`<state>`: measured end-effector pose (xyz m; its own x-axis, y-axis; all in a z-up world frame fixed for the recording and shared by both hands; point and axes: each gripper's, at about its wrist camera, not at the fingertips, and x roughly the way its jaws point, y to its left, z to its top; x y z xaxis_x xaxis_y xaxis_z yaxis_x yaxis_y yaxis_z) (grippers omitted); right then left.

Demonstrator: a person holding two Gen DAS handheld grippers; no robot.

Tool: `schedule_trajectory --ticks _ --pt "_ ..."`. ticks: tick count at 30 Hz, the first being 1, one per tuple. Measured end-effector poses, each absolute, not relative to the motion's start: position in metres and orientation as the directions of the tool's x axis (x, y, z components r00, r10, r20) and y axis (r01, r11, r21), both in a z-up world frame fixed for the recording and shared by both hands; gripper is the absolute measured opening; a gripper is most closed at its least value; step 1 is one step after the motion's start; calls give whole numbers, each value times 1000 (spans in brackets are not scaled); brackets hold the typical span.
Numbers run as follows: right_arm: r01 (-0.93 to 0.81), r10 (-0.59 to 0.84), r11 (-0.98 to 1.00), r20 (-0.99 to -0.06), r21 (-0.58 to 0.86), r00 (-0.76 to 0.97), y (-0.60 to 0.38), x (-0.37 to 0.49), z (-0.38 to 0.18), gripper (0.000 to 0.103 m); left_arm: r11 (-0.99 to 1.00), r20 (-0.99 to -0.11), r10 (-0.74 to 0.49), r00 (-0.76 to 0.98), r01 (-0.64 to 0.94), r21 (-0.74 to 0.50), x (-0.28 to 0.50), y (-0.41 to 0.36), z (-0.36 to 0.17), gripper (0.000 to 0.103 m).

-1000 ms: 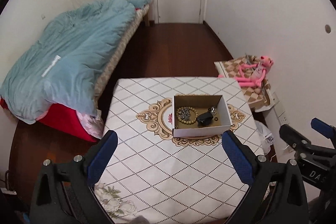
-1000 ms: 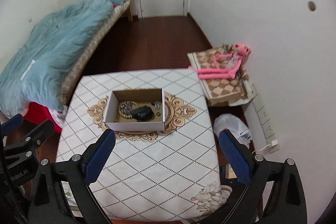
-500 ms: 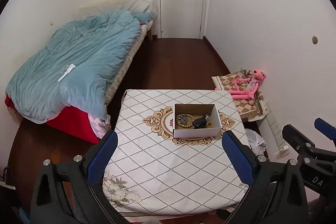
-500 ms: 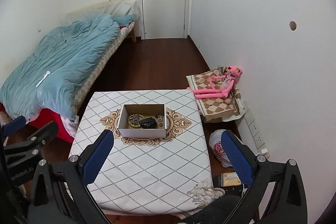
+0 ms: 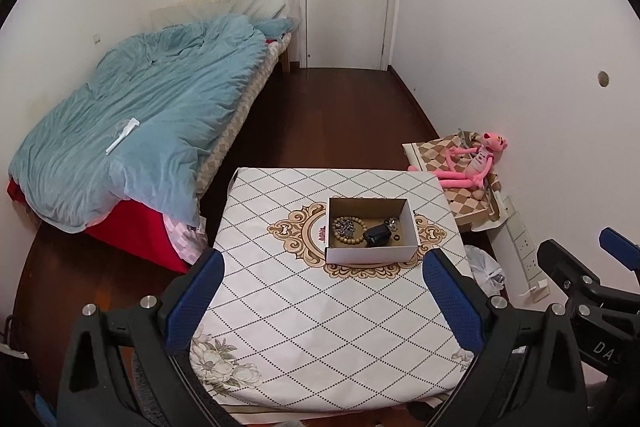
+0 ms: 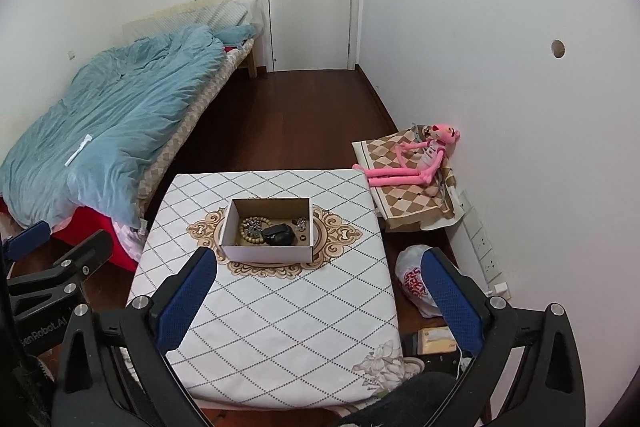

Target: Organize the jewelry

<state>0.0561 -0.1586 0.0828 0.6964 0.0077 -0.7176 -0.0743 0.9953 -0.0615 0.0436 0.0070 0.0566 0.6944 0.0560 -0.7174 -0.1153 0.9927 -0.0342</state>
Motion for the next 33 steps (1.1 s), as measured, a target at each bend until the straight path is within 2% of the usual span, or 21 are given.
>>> schedule_trajectory --ticks 17,33 --pt "-77 -22 993 -800 -85 600 -151 148 42 103 991 -797 89 598 -133 10 121 9 31 101" --pt "-106 -9 991 -836 -81 548 -148 162 36 103 992 -827 75 558 -123 7 134 7 22 101"
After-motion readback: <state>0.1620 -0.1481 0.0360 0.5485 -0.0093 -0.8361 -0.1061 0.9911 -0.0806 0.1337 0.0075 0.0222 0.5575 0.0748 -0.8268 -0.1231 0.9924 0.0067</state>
